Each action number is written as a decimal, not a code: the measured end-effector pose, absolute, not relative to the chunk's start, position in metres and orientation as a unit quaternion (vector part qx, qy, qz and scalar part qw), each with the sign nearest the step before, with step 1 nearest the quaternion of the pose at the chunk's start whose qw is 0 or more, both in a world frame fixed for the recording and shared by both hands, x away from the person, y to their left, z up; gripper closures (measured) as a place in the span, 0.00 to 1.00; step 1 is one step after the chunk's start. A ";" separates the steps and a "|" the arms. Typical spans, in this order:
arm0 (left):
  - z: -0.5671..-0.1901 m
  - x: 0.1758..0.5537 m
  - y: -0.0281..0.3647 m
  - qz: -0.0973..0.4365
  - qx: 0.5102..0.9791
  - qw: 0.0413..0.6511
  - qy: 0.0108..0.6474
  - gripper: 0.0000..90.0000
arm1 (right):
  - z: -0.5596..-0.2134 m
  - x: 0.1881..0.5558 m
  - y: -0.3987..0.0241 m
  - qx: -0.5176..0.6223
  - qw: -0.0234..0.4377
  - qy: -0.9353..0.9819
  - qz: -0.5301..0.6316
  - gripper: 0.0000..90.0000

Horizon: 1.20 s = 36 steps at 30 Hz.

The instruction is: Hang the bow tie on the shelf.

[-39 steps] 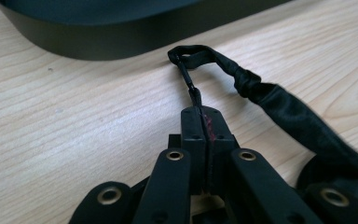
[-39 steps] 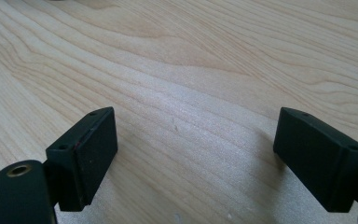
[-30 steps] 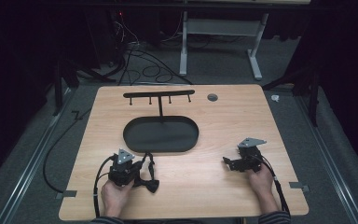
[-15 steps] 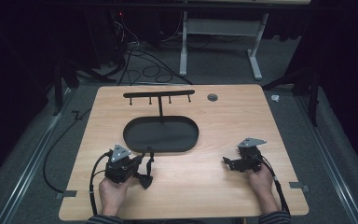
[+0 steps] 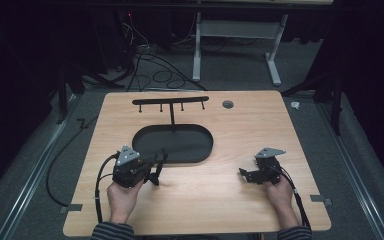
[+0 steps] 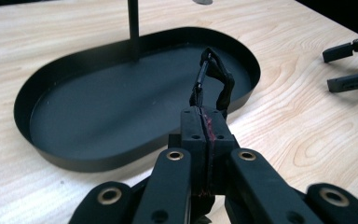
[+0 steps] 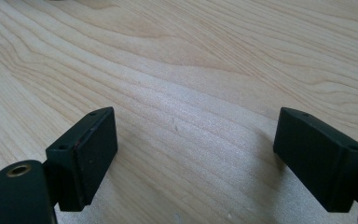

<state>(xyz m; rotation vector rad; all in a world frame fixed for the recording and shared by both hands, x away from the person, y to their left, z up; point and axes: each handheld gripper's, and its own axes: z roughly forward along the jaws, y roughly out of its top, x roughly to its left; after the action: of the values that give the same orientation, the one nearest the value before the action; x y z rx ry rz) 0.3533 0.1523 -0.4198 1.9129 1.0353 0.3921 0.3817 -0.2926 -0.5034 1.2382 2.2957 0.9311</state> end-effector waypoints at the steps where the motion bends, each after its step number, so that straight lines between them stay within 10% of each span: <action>1: -0.418 0.354 0.151 0.159 0.774 0.450 0.417 0.99 | -0.503 0.382 -0.293 0.439 0.185 0.815 0.330 0.16; 36: -0.374 0.395 0.127 0.190 0.780 0.460 0.379 0.99 | -0.503 0.382 -0.293 0.439 0.185 0.815 0.330 0.16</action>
<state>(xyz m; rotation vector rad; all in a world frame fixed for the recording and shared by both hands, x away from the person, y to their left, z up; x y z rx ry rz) 0.3946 0.1273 -0.3742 1.9207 0.9329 0.4679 0.3817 -0.2927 -0.5034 1.2378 2.2956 0.9309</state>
